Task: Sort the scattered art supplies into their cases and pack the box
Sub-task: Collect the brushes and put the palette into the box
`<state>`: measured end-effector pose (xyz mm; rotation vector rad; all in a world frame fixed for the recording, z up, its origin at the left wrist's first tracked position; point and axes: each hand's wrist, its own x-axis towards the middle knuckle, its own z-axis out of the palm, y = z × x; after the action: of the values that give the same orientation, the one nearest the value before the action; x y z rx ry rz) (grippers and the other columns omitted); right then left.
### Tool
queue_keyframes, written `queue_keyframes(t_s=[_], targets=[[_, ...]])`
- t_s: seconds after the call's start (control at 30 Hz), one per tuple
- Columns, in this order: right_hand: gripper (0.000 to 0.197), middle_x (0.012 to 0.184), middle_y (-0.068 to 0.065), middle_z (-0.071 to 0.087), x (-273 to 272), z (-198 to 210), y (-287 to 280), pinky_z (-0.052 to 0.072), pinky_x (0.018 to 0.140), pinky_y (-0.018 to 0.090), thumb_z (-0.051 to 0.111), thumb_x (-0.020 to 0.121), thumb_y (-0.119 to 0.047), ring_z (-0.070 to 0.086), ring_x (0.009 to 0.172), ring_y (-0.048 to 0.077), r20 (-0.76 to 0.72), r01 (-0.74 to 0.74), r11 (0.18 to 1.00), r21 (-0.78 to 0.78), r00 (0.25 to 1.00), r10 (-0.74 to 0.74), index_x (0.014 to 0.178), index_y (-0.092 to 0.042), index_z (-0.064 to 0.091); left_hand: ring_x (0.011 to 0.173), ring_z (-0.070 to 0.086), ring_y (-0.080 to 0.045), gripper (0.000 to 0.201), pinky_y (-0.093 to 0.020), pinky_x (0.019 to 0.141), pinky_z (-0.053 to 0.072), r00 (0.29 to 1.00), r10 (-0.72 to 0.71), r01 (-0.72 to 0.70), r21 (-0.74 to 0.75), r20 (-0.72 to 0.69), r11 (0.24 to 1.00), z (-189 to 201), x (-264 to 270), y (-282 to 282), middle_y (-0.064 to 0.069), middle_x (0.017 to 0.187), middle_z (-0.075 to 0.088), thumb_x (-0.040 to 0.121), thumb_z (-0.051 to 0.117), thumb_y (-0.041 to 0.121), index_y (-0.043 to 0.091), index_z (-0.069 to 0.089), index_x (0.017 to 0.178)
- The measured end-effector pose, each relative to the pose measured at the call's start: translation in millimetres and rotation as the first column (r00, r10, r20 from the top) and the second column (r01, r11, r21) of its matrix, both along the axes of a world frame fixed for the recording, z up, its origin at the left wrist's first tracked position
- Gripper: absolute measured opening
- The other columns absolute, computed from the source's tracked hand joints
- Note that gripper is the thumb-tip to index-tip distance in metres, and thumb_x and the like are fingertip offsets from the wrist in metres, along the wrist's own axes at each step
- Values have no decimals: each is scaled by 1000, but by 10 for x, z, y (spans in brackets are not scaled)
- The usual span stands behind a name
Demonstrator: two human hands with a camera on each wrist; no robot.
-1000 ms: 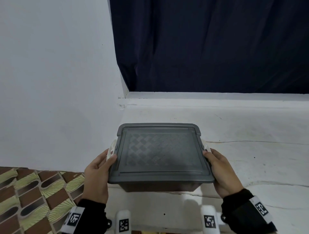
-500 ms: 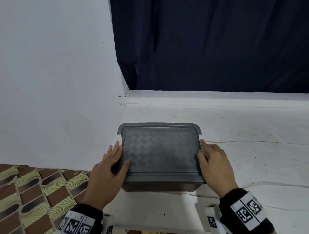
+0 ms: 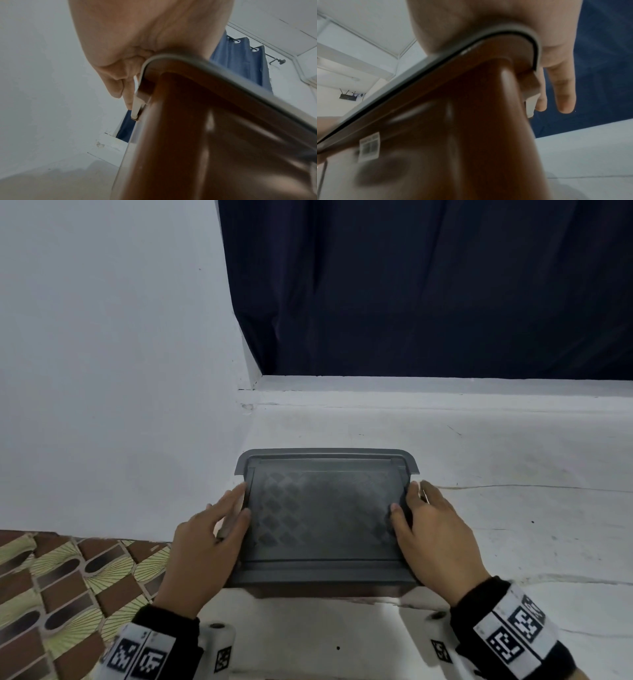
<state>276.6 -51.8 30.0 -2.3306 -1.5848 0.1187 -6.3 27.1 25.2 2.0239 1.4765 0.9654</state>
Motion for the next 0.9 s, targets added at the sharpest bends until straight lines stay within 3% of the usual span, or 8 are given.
queue_keyframes(t_s=[0.13,0.23,0.37,0.57,0.73,0.9], targets=[[69,161,12,19,21,-38,118,37,110,34,32,101,-48,28,144,26,-33,-17,1000,-13,999,16,154,-6,18,108,55,1,62,-20,97,41,1000,-25,25,18,-15,1000,-23,104,112,23,130,52,92,67,22,30,44,149],[70,161,8,21,92,-47,262,37,113,37,34,99,-50,28,144,26,-101,-2,1000,30,995,5,155,-10,18,120,53,1,65,-25,103,43,999,-22,20,50,34,999,-40,146,280,23,137,52,90,70,20,29,44,148],[67,153,4,34,181,-57,559,45,104,37,42,95,-49,40,135,25,-115,44,994,96,993,-33,151,-13,30,112,57,-6,72,-33,95,47,996,28,-34,78,79,996,-88,224,640,15,124,62,85,76,25,37,39,146],[50,143,7,48,341,-43,1101,45,102,36,57,90,-37,48,126,27,-157,107,975,195,985,-77,136,-16,53,101,62,-12,64,-37,93,49,965,127,-138,34,228,990,-188,425,1316,10,107,67,80,81,22,33,48,134],[46,120,8,61,488,13,1625,44,84,28,65,87,-25,58,102,27,-214,105,952,286,976,-43,131,-14,54,99,63,-11,52,-37,91,49,945,146,-152,-5,293,988,-203,619,1861,12,103,68,82,77,21,33,52,127],[47,112,8,63,624,58,2163,36,73,26,66,85,-24,59,91,26,-192,95,950,298,981,-38,129,-17,52,97,64,-12,42,-33,84,50,930,147,-138,-51,338,989,-170,773,2404,11,101,68,84,76,20,34,56,118]])
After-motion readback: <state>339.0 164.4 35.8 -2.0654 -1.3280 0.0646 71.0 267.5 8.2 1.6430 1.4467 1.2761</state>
